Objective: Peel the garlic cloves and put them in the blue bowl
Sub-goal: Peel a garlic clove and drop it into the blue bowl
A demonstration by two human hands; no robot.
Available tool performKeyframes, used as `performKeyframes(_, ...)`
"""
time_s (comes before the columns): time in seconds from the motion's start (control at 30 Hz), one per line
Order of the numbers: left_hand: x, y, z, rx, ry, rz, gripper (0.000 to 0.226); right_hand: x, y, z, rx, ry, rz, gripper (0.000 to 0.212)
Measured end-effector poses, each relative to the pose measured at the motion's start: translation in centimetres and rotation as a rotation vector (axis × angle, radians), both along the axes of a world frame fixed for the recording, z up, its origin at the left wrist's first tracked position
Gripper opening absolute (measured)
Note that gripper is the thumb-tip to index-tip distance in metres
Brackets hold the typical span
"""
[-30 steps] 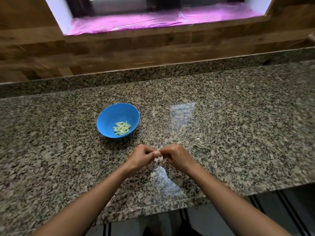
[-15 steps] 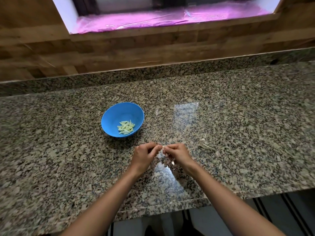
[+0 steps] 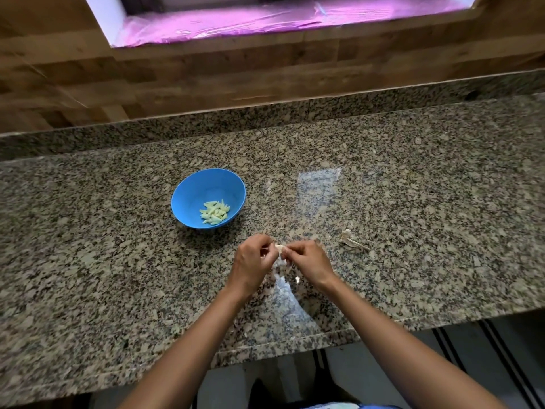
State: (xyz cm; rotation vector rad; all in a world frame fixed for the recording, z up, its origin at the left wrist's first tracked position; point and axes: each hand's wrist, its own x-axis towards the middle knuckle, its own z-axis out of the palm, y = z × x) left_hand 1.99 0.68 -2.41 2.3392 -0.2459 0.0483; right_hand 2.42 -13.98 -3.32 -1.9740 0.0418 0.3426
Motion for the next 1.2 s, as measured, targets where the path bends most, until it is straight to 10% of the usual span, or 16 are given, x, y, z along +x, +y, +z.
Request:
performKeyframes(0.53, -0.5, 1.2, 0.0, -0.261, 0.264, 0.259, 0.004, -0.8, -0.3, -1.0, 0.055, 0.002, -0.020, 0.014)
performKeyframes(0.7, -0.9, 1.0, -0.3, -0.115, 0.285, 0.241, 0.031, -0.8, -0.4, -0.5, 0.088, 0.008, -0.010, 0.013)
performKeyframes(1.2, -2.0, 0.5, 0.5, -0.908, 0.623, 0.339, 0.028, -1.7, 0.0, 0.8, 0.251, 0.078, -0.037, 0.022)
